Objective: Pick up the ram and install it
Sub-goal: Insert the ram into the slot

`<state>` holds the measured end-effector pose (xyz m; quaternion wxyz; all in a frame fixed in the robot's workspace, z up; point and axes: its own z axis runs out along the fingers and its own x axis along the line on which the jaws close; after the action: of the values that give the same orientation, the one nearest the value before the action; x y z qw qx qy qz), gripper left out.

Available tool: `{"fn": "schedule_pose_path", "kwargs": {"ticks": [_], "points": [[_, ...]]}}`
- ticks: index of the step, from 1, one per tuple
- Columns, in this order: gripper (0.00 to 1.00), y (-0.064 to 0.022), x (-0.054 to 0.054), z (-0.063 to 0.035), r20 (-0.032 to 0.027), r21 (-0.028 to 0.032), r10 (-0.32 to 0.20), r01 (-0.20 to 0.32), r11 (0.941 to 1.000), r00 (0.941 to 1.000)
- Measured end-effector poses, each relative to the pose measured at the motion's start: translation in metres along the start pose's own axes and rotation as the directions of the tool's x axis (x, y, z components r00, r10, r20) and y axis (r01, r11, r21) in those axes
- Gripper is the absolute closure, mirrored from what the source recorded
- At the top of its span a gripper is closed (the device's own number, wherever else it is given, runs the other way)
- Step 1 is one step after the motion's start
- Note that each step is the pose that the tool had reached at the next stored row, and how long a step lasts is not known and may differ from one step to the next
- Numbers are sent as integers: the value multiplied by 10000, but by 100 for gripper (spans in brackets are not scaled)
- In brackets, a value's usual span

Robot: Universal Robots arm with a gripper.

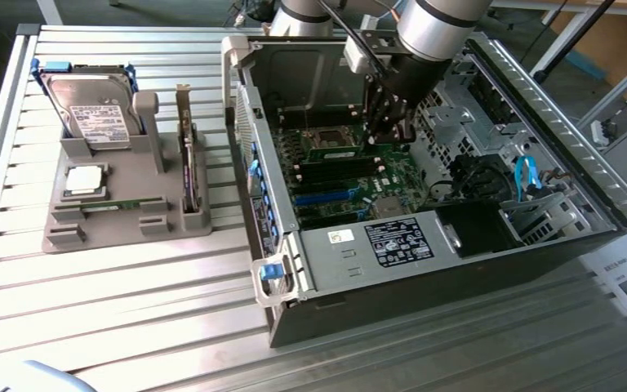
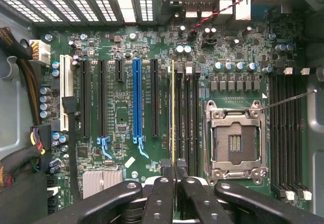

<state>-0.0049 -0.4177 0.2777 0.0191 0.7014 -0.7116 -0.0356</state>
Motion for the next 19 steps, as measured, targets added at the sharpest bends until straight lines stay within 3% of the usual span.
{"fn": "schedule_pose_path", "kwargs": {"ticks": [19], "points": [[88, -3, 1, 44, -17, -5, -230, 230, 9997, 9997]]}}
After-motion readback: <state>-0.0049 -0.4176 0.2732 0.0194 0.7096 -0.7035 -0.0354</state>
